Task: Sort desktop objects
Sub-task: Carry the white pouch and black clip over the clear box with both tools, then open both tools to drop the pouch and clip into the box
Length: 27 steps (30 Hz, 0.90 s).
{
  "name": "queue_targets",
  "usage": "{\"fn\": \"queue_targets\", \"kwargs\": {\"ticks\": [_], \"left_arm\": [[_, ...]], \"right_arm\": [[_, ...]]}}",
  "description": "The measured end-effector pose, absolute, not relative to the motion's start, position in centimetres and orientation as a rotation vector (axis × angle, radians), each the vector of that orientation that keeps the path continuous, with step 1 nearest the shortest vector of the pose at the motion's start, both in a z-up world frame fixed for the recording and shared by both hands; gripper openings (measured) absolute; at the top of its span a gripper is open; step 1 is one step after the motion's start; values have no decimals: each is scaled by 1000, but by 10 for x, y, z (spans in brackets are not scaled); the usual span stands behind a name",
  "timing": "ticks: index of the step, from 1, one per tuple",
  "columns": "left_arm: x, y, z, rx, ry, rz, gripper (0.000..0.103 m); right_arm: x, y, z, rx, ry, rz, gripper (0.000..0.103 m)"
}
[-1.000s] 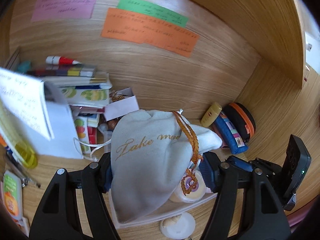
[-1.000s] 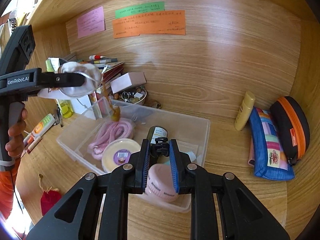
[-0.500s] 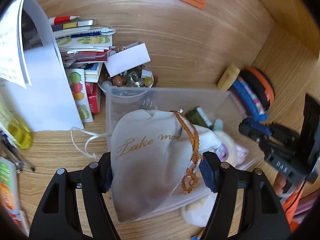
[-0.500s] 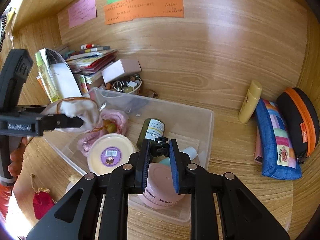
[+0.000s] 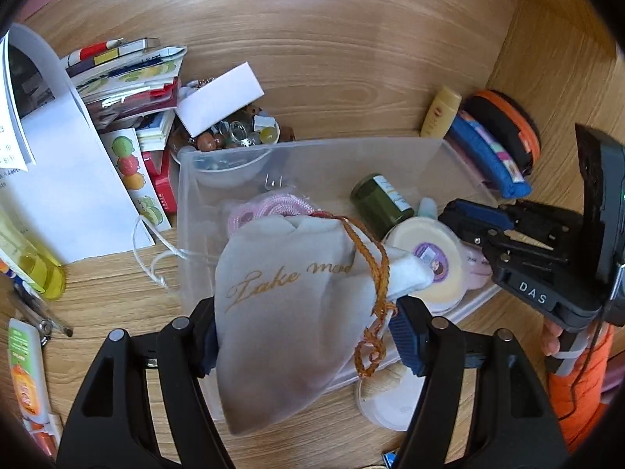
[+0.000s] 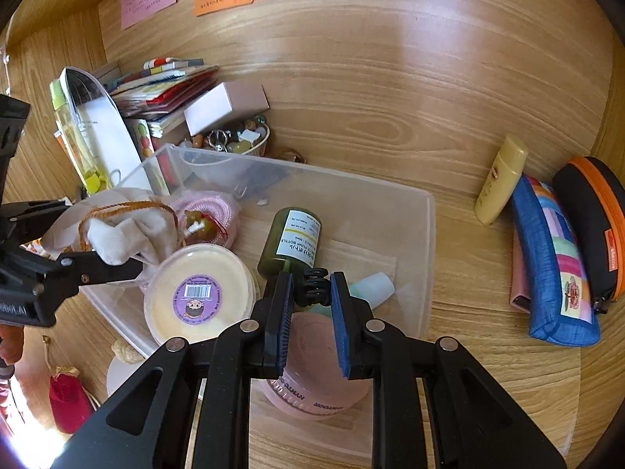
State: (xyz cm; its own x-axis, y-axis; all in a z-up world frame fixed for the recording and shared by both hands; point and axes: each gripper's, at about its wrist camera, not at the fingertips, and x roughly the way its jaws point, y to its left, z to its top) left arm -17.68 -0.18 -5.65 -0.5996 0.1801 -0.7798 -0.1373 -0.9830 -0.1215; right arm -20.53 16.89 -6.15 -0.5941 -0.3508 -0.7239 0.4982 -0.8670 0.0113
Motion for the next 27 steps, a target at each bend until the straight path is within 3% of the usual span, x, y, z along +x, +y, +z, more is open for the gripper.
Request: {"fn": "queue_targets", "kwargs": {"ticks": [8,15,18,22,27], "left_arm": [[-170,1,-56,-1340,-59,2635,73],[-165,-4,-48,-1345,-90,2625,75],[-158,-8,-39,-1303,-105,2651,84],[-145,-11,-25,-1236,-100,2694,90],[-127,-16,-9,-1159,-101,2747,92]], "right_arm": [[-207,166,-66,1072,276,-2417,19],[-205,174,-55,1045,230,-2450,45],[-200,177,-47,1010,230,-2481,53],[-189,180,-35,966,228,-2497,55],[-170,178,-23,912,257,-2498,58]]}}
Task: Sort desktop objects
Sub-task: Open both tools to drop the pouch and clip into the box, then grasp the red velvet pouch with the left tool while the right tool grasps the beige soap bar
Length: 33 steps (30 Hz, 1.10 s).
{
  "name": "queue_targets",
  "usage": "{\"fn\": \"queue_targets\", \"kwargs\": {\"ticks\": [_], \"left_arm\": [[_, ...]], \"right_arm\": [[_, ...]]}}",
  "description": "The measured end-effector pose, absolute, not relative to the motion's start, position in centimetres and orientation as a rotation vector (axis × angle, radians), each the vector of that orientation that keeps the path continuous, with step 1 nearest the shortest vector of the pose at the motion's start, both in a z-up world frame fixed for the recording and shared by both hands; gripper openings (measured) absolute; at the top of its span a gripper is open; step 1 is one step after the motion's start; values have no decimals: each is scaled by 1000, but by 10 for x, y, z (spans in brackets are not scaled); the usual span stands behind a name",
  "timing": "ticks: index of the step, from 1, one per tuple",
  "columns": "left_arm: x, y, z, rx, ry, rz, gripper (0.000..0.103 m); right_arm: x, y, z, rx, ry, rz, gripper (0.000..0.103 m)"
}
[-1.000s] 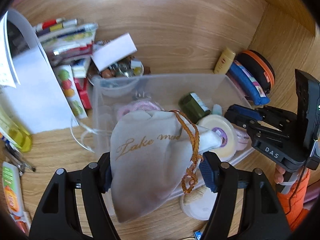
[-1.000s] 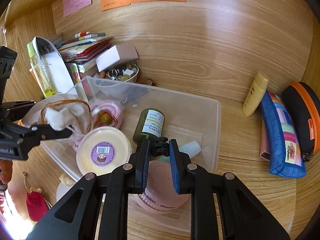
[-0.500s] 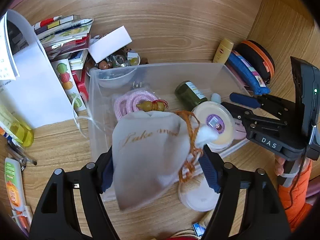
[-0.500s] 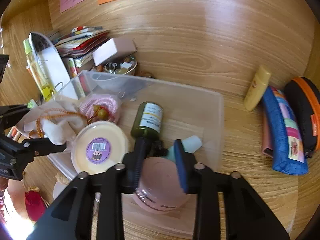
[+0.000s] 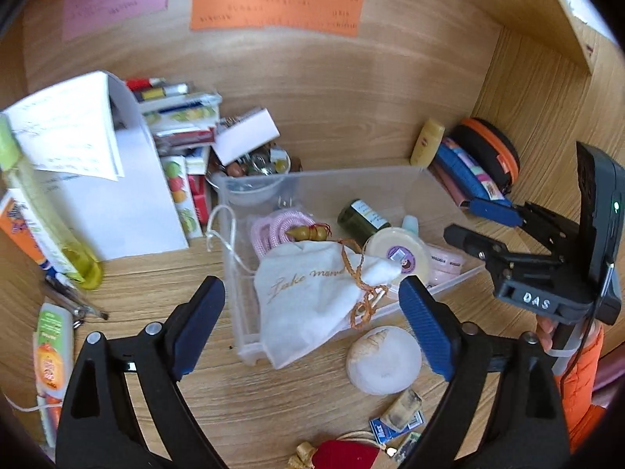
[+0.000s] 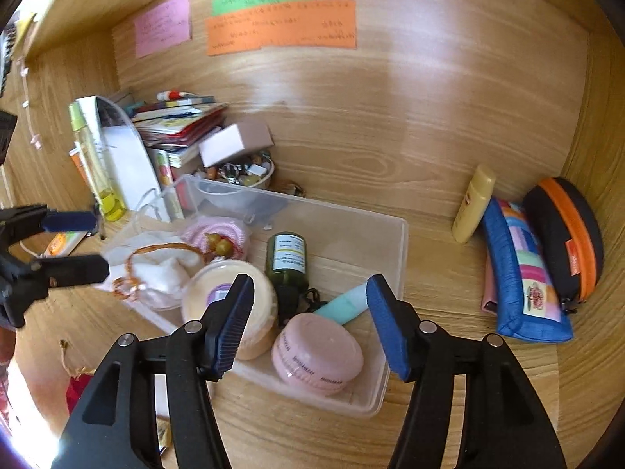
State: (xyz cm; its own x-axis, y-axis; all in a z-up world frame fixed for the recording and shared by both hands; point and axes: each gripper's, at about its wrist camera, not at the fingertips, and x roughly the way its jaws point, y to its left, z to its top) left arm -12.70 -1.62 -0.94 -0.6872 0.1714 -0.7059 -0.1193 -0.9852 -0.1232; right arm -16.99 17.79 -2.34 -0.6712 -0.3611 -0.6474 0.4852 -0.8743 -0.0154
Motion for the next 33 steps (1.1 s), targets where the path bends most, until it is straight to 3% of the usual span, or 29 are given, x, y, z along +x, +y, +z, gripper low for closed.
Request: {"fn": "queue_targets", "kwargs": {"ticks": [5,17,33], "left_arm": [[-105,-21,-1,-1096,-89,2808,95],[-45,-26,-16,-1089,41,2878,96],[-11,-25,-85,-1293,17,2724,96]], "right_arm": [[-142,173,-14,833,302,-2510,81],[-91,161,-25,826,321,-2448,82],[-51,152,-68,958,326,-2338,82]]}}
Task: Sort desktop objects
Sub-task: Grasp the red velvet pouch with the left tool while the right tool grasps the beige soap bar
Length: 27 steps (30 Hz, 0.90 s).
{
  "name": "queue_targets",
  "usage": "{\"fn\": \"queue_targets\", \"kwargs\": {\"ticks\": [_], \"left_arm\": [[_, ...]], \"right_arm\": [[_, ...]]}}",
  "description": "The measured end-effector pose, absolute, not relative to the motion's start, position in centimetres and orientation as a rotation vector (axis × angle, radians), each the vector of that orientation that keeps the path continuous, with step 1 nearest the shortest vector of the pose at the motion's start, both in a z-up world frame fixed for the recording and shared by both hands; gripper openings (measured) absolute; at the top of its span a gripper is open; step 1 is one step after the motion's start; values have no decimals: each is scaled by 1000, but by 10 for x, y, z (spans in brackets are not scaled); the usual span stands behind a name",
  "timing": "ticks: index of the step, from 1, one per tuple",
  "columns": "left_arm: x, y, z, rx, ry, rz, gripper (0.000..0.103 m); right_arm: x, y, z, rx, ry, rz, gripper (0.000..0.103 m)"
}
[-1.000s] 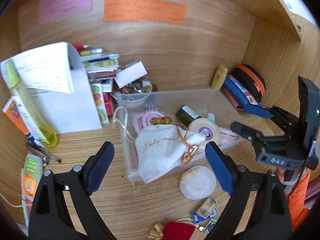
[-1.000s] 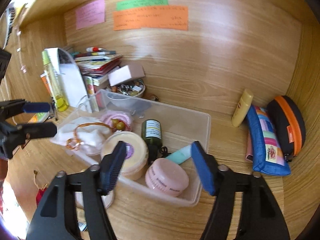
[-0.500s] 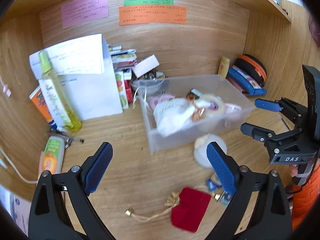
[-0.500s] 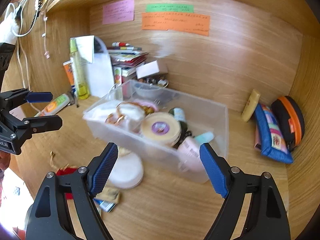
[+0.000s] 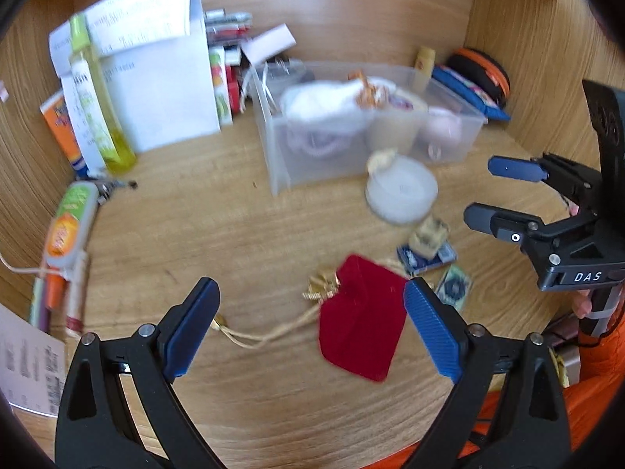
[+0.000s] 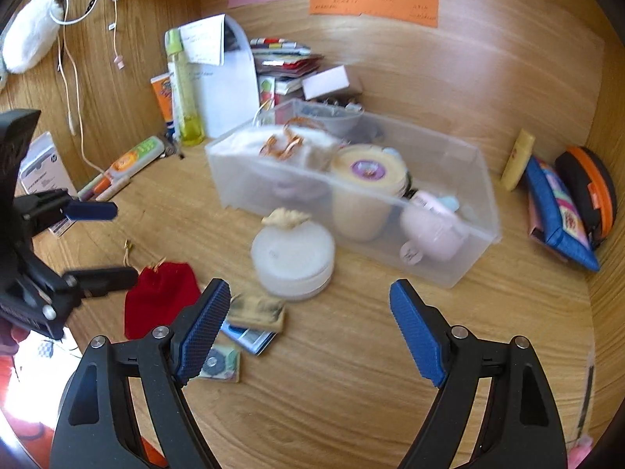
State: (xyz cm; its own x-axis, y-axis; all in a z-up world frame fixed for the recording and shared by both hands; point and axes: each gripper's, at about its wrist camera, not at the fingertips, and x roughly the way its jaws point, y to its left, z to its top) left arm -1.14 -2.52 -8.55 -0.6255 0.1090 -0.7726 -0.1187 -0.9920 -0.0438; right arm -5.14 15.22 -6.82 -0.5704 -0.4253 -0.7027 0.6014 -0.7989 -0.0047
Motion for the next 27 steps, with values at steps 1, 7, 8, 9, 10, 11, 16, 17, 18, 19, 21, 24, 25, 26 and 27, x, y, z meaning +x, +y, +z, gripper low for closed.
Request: {"fn": "queue_targets", "kwargs": {"ticks": [1,7,8,9,10,11,16,17,18,19,21,24,25,26,27], "left_arm": [[-13,-24,-89,-1309,11,2715,96],[-21,-25,-110,-1372,-51,2655,96],[-21,-25,-112,-1369,-57,2650,96],[-21,-25,-113,-1361,-62,2646,96],[-21,-24,-114,-1351,-66,2644,96],[-21,-23,-115,-1340,-66,2645,96],[-22,-23,-117,-1310,-67,2662,96],[-22,-24,-117,-1300,-72,2669,96],[-22,-25,-116,-1295,-76,2674,96],[-23,-27,-116,-1289,-78,2676,94],[-23,-28,-116,-1287,-84,2676,87],[-23,-28,-115,-1276,-63,2688,76],[-22,-28,-115,-1271,-62,2686,71],[-20,-27,-115,-1266,-57,2686,69],[-20,-25,-115,-1260,-44,2687,65]], "right_arm": [[-51,150,-72,972,325,-2329,82],[-50,136,-93,1041,325,-2276,82],[-50,134,-94,1045,325,-2268,82],[-50,132,-95,1045,327,-2263,82],[-50,131,-96,1043,331,-2262,82],[-50,129,-98,1044,337,-2260,82],[-54,124,-101,1070,339,-2231,79],[-54,122,-102,1071,342,-2229,78],[-55,121,-102,1074,348,-2225,74],[-55,119,-103,1077,355,-2221,72],[-55,115,-105,1086,366,-2205,65],[-58,113,-106,1091,357,-2194,60],[-58,113,-106,1093,351,-2188,58],[-59,113,-106,1094,345,-2183,53],[-60,113,-106,1096,339,-2175,49]]}}
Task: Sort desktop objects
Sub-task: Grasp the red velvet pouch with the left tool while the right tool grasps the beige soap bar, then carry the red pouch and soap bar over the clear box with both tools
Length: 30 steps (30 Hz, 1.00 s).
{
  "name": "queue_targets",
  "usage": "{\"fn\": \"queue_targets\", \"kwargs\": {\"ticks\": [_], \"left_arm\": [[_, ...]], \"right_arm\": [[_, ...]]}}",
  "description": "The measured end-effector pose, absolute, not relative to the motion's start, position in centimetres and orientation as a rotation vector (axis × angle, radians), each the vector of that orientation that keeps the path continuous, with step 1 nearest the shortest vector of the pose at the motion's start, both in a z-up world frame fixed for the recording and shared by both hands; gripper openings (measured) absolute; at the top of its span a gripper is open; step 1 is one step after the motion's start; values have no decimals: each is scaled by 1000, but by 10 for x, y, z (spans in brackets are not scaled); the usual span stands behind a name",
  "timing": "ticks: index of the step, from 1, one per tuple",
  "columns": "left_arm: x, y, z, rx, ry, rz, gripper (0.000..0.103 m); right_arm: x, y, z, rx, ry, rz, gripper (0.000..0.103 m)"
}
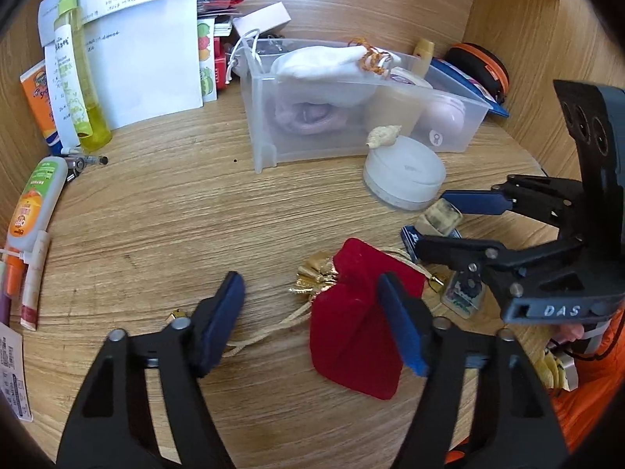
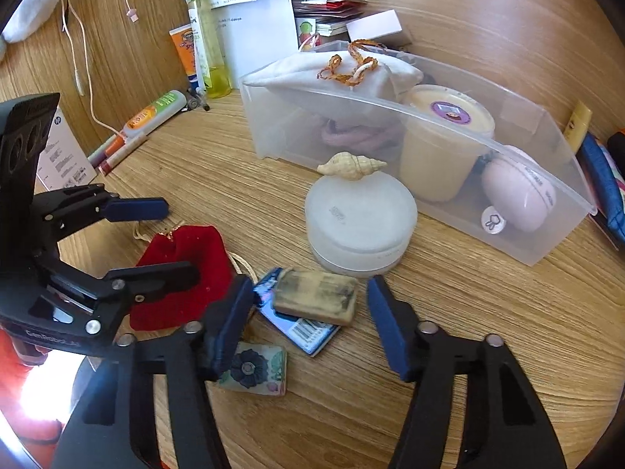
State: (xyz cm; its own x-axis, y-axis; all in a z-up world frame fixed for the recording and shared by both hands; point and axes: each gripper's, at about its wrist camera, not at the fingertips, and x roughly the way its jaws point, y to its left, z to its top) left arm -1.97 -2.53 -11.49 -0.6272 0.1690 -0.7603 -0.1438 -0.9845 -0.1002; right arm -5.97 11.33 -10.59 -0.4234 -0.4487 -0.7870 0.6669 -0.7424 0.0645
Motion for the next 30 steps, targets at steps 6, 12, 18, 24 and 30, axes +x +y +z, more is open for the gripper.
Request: {"fn": "queue_targets", "kwargs": {"ticks": [6,12,18,24,30], "left_arm": [[-18,-16,-116,-1231,28,2690,39],[-17,-16,-114,-1206,23,2711,35],[-14,-29,-101,-1169,-57,2758,34],[-11,-37,-78,-1088,-108,2834,34],[-14,-36,-53,-986,-109,2885,34]], "right_arm": [[-60,116,-105,1096,318,-2167,37],[-59,123,-102,1087,290,-2185,37],[-58,136,-89,1045,230,-2222,37],[-57,150,-70,982,206,-2269,37],[-61,164,-47,894,187,-2321,37]]}}
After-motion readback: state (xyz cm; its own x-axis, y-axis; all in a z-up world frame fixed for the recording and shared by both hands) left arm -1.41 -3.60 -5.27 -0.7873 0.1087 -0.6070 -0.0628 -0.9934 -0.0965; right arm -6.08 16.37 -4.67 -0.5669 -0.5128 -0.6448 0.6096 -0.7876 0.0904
